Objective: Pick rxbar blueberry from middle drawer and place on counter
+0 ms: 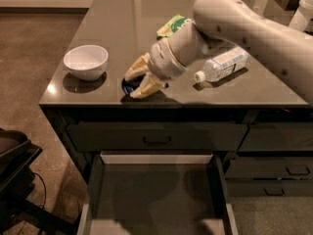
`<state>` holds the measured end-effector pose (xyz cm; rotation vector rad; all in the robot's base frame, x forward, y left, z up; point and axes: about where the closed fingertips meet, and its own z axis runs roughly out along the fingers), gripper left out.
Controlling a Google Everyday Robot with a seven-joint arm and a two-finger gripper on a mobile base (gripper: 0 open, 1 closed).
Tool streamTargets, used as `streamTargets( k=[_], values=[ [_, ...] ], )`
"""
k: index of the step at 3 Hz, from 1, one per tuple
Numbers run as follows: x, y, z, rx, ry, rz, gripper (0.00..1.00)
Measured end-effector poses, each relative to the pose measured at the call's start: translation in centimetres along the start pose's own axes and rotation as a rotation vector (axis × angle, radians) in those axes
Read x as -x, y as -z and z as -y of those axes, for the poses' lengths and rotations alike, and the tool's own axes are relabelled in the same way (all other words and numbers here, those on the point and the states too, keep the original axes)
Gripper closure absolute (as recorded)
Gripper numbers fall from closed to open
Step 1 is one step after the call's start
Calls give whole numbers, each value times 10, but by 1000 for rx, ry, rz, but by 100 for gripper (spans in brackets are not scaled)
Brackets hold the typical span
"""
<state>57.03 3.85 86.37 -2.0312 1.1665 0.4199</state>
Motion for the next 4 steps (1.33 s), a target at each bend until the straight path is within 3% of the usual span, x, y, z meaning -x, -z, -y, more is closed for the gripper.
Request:
streamTargets(
  k=[1, 2, 4],
  values=[
    [-15, -16, 49, -1, 56, 31, 100],
    [-9, -5, 69, -43, 76, 35, 81],
    [-9, -6, 69, -42, 75, 36, 35]
  ],
)
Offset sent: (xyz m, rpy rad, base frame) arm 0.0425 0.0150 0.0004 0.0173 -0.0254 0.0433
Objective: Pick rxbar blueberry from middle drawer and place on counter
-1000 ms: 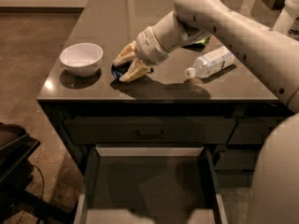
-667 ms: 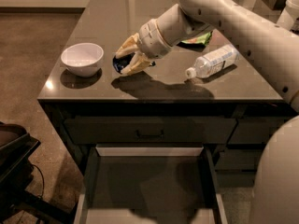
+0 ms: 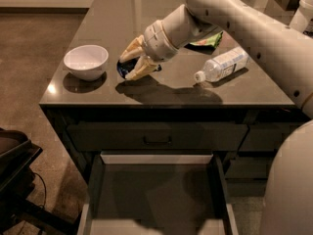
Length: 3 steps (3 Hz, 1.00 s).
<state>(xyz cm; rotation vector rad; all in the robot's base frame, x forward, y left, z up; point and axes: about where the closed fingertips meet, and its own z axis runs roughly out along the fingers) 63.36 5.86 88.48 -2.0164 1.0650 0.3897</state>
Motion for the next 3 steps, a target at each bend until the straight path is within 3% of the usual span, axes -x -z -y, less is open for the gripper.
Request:
streamTargets(
  k=[1, 2, 3],
  values=[
    [0, 0, 0, 0, 0, 0, 12],
    [0, 0, 0, 0, 0, 0, 0],
    [0, 0, 0, 0, 0, 0, 0]
  ],
)
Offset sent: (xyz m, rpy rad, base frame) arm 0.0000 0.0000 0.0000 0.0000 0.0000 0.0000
